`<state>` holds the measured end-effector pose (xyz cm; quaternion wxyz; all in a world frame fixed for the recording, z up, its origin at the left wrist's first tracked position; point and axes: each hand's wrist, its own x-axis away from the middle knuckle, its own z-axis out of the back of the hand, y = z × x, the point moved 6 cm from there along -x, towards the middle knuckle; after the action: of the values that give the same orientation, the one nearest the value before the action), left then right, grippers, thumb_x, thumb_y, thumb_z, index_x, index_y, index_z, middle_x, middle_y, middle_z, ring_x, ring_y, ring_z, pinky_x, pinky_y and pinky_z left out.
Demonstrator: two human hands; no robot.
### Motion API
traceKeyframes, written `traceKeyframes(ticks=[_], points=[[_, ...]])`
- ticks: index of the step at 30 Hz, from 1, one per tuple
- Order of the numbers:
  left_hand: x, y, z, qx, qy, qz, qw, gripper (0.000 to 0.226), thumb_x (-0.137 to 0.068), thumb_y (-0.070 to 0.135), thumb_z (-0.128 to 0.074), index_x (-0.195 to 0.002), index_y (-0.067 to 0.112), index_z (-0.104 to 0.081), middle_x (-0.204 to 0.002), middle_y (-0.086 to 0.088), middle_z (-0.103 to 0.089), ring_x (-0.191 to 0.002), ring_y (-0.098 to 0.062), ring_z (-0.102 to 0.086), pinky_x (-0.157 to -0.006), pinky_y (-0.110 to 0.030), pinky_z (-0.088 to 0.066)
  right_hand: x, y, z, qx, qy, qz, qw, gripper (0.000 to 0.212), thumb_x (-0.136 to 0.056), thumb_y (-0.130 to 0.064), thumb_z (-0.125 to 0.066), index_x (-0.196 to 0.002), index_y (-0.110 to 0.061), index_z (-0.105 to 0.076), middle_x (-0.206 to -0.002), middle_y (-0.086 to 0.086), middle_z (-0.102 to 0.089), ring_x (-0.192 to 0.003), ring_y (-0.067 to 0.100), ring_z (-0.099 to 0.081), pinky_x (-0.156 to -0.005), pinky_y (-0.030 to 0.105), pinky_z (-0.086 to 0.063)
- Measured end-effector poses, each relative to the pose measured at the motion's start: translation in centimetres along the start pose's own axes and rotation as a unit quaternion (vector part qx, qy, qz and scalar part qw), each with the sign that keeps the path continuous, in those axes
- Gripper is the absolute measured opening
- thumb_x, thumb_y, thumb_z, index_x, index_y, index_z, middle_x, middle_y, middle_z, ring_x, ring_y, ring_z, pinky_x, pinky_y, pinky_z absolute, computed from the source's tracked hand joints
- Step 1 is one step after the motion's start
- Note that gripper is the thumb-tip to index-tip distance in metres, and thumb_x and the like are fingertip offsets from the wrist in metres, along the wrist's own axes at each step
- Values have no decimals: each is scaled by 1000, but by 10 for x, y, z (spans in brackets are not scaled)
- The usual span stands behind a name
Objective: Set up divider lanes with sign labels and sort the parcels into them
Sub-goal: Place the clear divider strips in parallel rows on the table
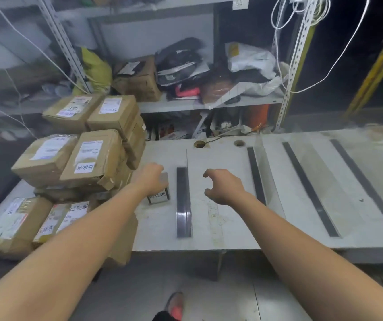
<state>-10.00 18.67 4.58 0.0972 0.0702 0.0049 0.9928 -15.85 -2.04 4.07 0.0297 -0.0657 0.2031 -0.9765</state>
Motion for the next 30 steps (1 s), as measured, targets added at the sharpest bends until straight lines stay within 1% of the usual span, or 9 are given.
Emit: traceKeyframes(ticks=[5, 11, 15, 18, 20, 21, 23, 25, 30], points=[[-19, -25, -27, -2, -24, -18, 1000, 42, -94, 34, -53, -129, 11, -55, -128, -8, -57, -114, -27, -56, -86, -37, -48, -17, -5, -24, -14, -22, -27, 999, 52, -90, -23, -61, -141, -25, -49, -140, 0, -55, -120, 21, -55, -78, 29, -44], [-62, -35, -51, -12, -43, -84, 995, 44, -90, 33, -57, -130, 14, -54, -125, -5, -56, -111, -26, -56, -86, -38, -51, -45, -10, -44, -33, -31, -84, 995, 50, -90, -27, -61, -139, -24, -51, -137, 1, -57, -116, 21, -58, -77, 29, -44], [-96, -25, -50, 1, -23, -171, 985, 40, -91, 32, -58, -126, 14, -55, -118, -5, -57, -108, -26, -57, -83, -36, -50, -63, -12, -55, -59, -33, -122, 990, 49, -89, -29, -63, -136, -25, -53, -133, 0, -59, -114, 21, -59, -77, 28, -43], [-117, -11, -51, -6, -11, -246, 969, 25, -90, 23, -58, -114, 14, -60, -109, -4, -58, -98, -24, -58, -81, -38, -52, -72, -13, -65, -81, -36, -148, 985, 47, -88, -30, -64, -134, -25, -55, -128, 0, -63, -108, 20, -61, -80, 29, -48], [-128, 0, -54, -15, -16, -281, 959, 18, -89, 16, -55, -106, 13, -60, -107, -4, -57, -97, -26, -57, -77, -37, -49, -76, -13, -72, -95, -35, -165, 981, 46, -87, -31, -65, -132, -24, -57, -123, 0, -65, -105, 20, -62, -83, 30, -51], [-133, 5, -57, -17, -20, -299, 954, 21, -88, 13, -54, -108, 13, -60, -111, -4, -57, -101, -27, -57, -77, -38, -48, -77, -13, -75, -100, -35, -173, 979, 46, -86, -31, -65, -131, -24, -57, -121, -1, -66, -104, 20, -63, -84, 31, -51], [-141, 13, -62, -26, -25, -328, 944, 34, -89, 10, -52, -122, 14, -60, -122, -4, -56, -109, -27, -56, -86, -40, -49, -78, -12, -81, -108, -31, -184, 976, 45, -86, -31, -66, -129, -24, -58, -118, -1, -67, -103, 19, -63, -85, 32, -52], [-145, 17, -69, -43, -34, -350, 935, 42, -90, 10, -51, -131, 16, -58, -129, -4, -54, -113, -27, -55, -91, -41, -49, -79, -12, -86, -118, -28, -196, 973, 44, -86, -32, -67, -128, -24, -59, -115, -1, -68, -101, 18, -63, -87, 33, -53], [-151, 18, -78, -42, -41, -389, 919, 41, -90, 12, -50, -128, 20, -62, -130, -1, -53, -110, -27, -56, -90, -40, -48, -78, -11, -96, -142, -29, -214, 966, 41, -86, -29, -68, -126, -23, -61, -110, -1, -68, -93, 16, -61, -88, 34, -53]])
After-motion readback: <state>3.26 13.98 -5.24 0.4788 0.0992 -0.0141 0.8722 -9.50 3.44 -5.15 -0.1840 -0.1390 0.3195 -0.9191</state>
